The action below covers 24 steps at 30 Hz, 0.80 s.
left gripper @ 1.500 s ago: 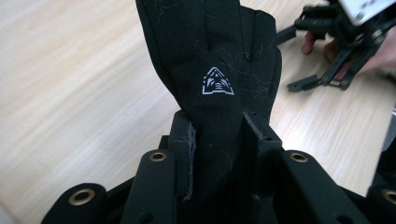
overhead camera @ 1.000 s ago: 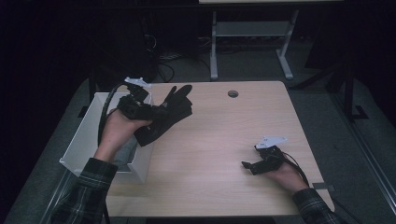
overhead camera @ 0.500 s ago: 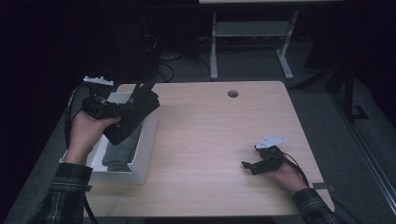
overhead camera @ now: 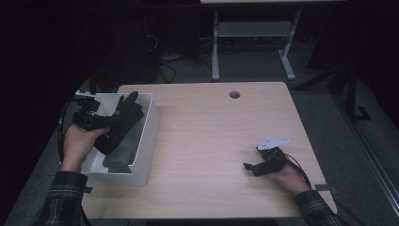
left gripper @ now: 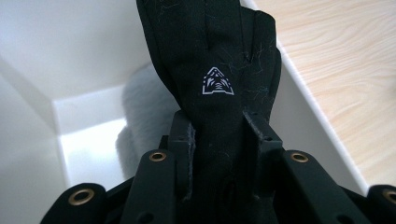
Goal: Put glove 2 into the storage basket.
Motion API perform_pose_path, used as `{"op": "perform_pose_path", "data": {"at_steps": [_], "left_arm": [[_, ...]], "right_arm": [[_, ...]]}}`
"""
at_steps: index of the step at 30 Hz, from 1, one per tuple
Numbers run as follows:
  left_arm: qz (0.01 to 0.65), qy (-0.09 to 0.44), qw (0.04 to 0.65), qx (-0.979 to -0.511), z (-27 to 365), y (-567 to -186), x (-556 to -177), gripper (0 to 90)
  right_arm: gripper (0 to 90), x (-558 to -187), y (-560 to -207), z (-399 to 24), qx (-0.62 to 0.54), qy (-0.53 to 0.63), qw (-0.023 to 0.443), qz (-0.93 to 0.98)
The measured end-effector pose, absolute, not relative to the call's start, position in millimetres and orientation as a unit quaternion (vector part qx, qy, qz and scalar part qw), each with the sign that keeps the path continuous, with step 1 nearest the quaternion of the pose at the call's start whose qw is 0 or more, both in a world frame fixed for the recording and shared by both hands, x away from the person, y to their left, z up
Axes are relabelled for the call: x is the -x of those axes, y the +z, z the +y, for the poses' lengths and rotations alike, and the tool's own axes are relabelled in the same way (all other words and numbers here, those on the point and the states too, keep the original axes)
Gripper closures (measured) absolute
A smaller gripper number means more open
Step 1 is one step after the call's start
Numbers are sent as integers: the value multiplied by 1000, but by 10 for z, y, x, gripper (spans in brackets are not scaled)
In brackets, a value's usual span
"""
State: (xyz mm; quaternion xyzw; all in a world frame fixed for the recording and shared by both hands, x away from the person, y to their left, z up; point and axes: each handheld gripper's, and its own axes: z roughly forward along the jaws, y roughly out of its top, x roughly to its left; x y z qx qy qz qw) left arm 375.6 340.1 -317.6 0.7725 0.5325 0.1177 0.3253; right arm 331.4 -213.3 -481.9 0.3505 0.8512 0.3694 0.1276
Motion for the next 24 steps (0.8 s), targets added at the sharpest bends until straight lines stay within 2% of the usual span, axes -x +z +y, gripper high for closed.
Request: {"op": "perform_pose_path", "data": {"at_steps": [18, 24], "left_arm": [[557, 108, 273, -777, 3396, -3800, -3866, 659], [556, 111, 269, -779, 3366, -3841, -3873, 642]], "right_arm": [[110, -3313, -4819, -2133, -350, 370, 128, 851], [110, -3313, -4820, -2133, -350, 370, 128, 851]]}}
